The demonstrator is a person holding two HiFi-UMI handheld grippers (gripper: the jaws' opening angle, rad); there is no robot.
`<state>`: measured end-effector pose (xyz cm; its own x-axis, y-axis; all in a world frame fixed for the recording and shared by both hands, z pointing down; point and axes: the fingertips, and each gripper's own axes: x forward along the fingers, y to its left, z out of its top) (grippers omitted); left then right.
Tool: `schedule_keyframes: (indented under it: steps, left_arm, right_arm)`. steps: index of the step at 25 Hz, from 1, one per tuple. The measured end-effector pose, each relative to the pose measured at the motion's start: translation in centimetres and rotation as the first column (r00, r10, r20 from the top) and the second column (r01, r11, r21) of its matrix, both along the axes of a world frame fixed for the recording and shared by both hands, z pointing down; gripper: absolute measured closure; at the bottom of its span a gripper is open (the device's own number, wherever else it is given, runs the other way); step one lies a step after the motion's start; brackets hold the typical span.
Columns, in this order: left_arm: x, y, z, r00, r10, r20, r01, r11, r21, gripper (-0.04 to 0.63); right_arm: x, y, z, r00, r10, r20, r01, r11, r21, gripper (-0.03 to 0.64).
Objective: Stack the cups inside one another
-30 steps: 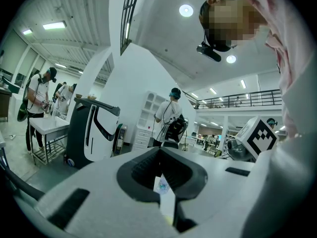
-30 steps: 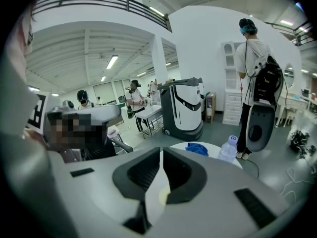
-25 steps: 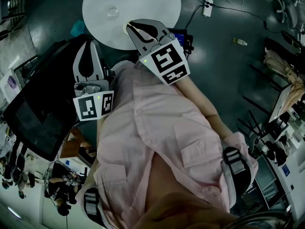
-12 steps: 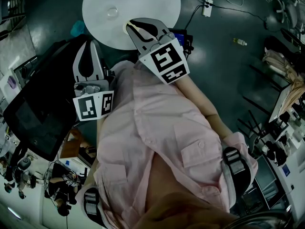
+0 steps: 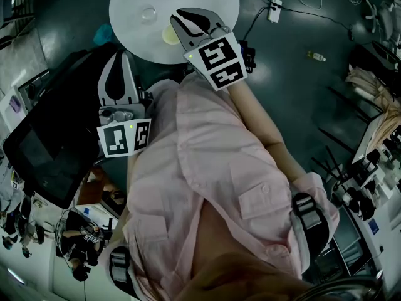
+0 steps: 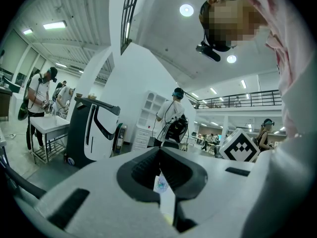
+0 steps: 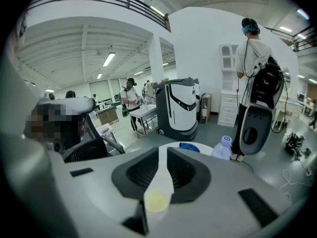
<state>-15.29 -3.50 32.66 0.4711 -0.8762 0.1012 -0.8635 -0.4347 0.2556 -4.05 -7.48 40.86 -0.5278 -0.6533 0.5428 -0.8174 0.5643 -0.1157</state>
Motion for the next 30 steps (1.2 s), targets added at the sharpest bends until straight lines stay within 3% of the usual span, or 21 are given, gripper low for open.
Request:
schedule_keyframes:
  steps: [13, 17, 30]
  left_arm:
    - [1.3, 0.3, 0.2, 1.000, 0.027, 0.002, -0.027, 1.000, -0.015, 0.579]
    - [1.7, 0.0, 0.3, 1.000, 0.023, 0.004, -0.023, 1.000, -0.017, 0.580]
    - [1.2, -0.1, 0.3, 1.000, -0.003, -0.002, 0.003, 1.000, -0.019, 0.579]
  right_arm:
    - [0.0, -0.3, 7.4, 0.997, -0.043, -0.058, 0.033, 0.987, -0.158, 0.564]
    - [0.0, -0.2, 10.3, 0.995, -0.072, -0.074, 0.053, 0.972, -0.227, 0.521]
    - [0.4, 1.0, 16.5, 0.981, -0.138, -0.134, 0.077, 0.921, -0.382, 0.505]
